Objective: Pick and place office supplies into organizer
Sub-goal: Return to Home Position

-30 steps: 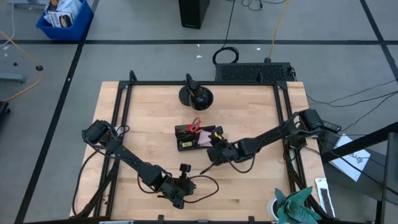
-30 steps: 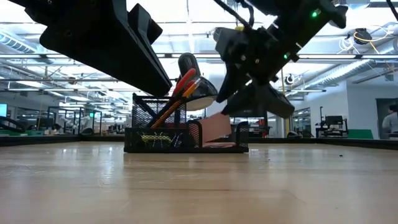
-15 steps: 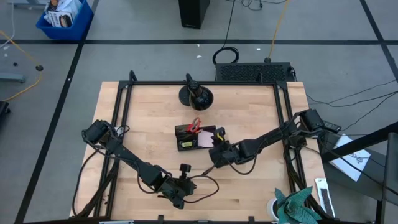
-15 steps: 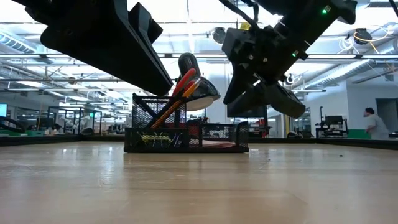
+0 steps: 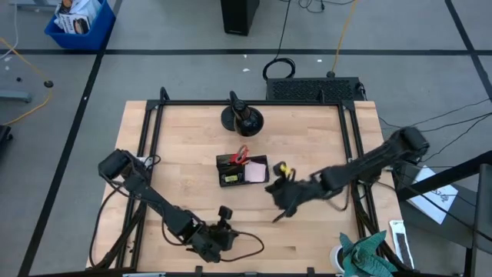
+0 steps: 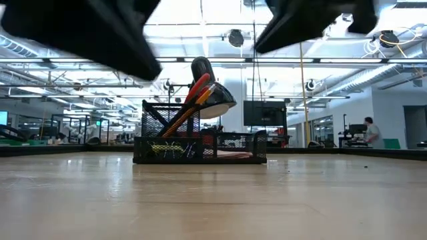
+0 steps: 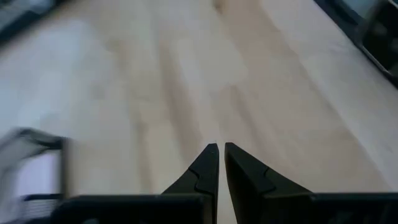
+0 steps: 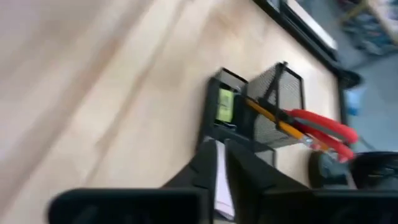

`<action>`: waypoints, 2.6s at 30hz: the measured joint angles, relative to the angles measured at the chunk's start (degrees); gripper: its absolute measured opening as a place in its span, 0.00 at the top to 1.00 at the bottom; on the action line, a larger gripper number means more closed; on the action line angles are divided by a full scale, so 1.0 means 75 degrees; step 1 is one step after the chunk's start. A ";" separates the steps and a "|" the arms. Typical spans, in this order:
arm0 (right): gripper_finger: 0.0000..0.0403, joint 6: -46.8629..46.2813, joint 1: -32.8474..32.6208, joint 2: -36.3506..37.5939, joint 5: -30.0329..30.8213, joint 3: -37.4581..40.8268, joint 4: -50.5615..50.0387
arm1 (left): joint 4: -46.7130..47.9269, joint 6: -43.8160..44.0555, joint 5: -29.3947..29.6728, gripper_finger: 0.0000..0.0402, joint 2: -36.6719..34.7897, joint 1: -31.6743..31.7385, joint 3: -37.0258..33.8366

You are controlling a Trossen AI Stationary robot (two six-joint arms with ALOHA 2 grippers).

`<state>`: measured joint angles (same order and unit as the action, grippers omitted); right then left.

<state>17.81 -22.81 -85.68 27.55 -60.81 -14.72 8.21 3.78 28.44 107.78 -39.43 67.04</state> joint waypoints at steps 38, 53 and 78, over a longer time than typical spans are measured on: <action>1.00 -0.3218 0.1862 0.8686 -0.3054 0.5918 0.2229 | -0.9313 -0.1545 0.1219 0.97 -0.5300 0.0332 -0.7355; 1.00 -0.2854 0.1906 0.8719 -0.2371 0.6488 0.2435 | -0.9126 -0.1131 0.1657 0.99 -0.5288 0.0284 -0.7992; 1.00 -0.2560 0.2218 1.1091 -0.3109 0.7157 0.1580 | -1.0519 -0.3036 0.2910 0.99 -0.5294 -0.1318 -0.8191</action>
<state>-1.39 -6.17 -2.50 4.23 -7.13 -2.87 -70.67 -18.99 50.27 68.07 -49.31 5.61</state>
